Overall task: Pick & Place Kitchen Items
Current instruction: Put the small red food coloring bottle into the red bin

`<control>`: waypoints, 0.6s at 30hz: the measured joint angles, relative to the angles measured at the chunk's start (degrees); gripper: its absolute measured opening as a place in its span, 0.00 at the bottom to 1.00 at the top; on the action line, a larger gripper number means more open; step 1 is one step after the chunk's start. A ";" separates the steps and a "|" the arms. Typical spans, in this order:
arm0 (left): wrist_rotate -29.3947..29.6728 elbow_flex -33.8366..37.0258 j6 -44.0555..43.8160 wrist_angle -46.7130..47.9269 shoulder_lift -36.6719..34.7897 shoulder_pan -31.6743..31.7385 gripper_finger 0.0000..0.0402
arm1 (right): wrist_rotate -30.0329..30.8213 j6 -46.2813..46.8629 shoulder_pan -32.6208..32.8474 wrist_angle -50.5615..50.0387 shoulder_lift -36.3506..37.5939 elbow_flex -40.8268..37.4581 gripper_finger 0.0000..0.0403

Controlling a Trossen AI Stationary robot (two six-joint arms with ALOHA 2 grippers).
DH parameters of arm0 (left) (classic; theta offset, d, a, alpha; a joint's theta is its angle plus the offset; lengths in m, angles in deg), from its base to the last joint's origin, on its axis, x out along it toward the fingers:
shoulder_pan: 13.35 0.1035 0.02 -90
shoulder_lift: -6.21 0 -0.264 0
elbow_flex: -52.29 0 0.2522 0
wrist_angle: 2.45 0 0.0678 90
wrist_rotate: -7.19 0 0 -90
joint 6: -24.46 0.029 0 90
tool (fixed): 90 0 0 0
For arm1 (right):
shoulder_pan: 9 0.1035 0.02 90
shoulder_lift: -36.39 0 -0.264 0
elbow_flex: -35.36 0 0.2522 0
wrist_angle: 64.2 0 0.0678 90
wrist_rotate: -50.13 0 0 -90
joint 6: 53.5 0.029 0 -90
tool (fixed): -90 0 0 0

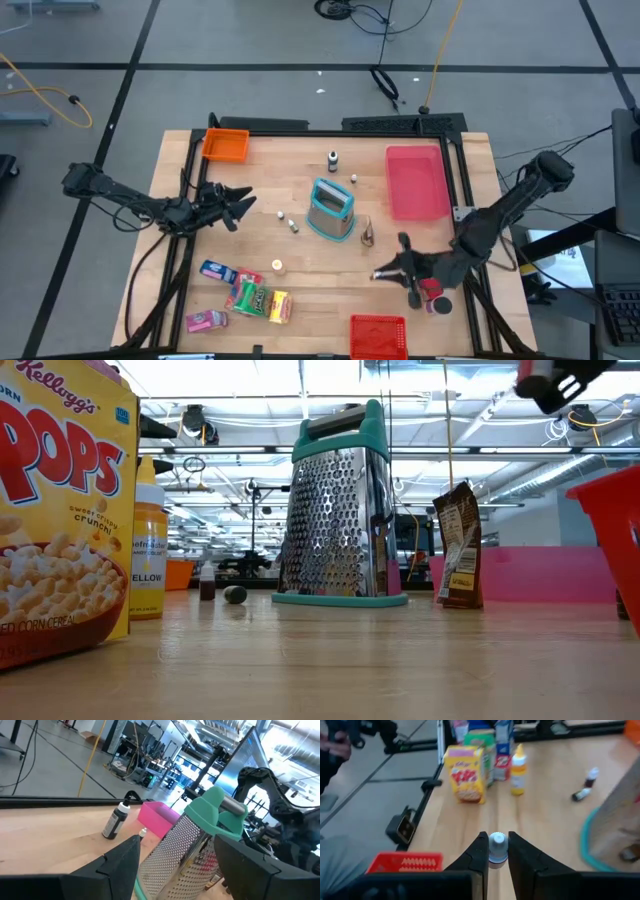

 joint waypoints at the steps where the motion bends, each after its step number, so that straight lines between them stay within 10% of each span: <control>1: 0.00 0.00 0.00 0.00 0.00 0.00 0.64 | 0.02 0.44 0.62 0.31 -1.25 0.30 0.09; 18: 0.13 0.00 0.02 0.17 0.00 0.02 0.64 | -5.15 3.00 8.20 -0.24 -19.88 13.10 0.09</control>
